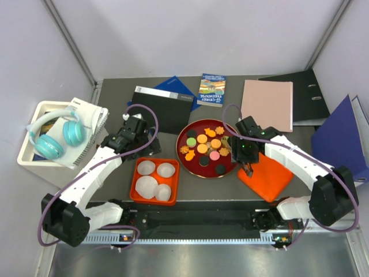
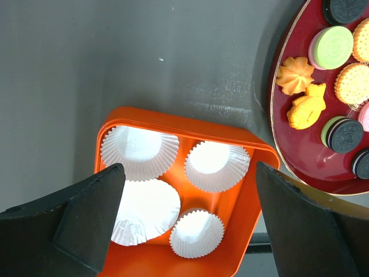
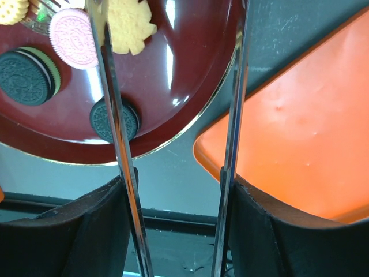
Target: Pack the cookies
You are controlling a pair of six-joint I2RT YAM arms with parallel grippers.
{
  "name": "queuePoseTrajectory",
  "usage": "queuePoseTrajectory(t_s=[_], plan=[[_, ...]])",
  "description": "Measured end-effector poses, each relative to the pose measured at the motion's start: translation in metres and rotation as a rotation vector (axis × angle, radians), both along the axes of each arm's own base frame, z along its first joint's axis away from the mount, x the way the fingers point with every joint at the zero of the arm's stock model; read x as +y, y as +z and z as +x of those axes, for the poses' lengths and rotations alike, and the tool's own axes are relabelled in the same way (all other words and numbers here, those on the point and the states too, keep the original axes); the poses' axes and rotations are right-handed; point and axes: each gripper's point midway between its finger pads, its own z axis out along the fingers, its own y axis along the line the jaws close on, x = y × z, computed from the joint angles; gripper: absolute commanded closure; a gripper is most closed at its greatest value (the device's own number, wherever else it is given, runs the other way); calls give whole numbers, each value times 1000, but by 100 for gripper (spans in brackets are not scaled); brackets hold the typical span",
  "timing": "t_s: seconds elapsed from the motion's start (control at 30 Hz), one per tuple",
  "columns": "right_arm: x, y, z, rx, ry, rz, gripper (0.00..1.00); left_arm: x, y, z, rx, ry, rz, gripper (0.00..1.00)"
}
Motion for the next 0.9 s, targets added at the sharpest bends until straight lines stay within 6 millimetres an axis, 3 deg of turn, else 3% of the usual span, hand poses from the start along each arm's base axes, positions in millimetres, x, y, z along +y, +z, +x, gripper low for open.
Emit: queuePoseTrajectory(t_s=[0.27,0.7,0.9], plan=[[0,-9,5,1,-26,34,42,0,0,0,0,0,0,1],[-1,-14,14,-3,-61,60,62,0,-2,0,6,0,3,1],[-2,-14,14,-5,-61,59,67,1,-2,1,3,3,9,1]])
